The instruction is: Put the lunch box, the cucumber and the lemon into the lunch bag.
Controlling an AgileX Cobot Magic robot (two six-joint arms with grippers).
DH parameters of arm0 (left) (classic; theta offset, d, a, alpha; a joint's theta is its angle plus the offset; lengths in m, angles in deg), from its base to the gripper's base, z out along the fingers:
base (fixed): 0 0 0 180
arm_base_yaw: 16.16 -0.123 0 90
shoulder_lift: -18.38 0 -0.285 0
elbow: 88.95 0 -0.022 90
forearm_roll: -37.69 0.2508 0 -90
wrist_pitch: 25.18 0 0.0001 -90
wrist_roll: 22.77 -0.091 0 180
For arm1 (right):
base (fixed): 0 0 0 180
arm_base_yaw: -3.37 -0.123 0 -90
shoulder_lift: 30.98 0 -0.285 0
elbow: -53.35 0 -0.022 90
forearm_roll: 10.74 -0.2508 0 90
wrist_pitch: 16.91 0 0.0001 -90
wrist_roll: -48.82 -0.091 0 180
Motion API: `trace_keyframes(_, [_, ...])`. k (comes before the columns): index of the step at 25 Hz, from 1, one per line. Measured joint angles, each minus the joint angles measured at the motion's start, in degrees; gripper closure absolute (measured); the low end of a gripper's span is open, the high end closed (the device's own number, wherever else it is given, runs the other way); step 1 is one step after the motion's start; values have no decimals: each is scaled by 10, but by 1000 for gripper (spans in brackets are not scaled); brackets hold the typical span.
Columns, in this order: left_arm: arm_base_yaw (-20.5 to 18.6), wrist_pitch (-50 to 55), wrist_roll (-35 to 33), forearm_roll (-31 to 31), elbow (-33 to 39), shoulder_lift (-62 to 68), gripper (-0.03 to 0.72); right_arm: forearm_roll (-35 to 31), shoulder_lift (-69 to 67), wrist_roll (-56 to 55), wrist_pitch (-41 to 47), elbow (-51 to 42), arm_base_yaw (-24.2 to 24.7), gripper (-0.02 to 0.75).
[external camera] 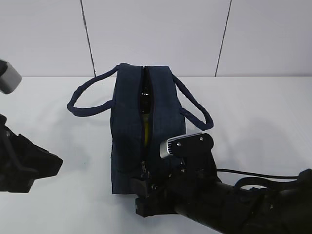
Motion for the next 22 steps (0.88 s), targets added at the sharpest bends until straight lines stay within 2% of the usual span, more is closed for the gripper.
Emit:
trace_keyframes(14, [0, -4, 0, 2, 0, 0, 447, -6, -1, 0, 0, 0, 0, 280])
trace_keyframes(22, [0, -7, 0, 4, 0, 0, 447, -12, -19, -5, -1, 0, 0, 433])
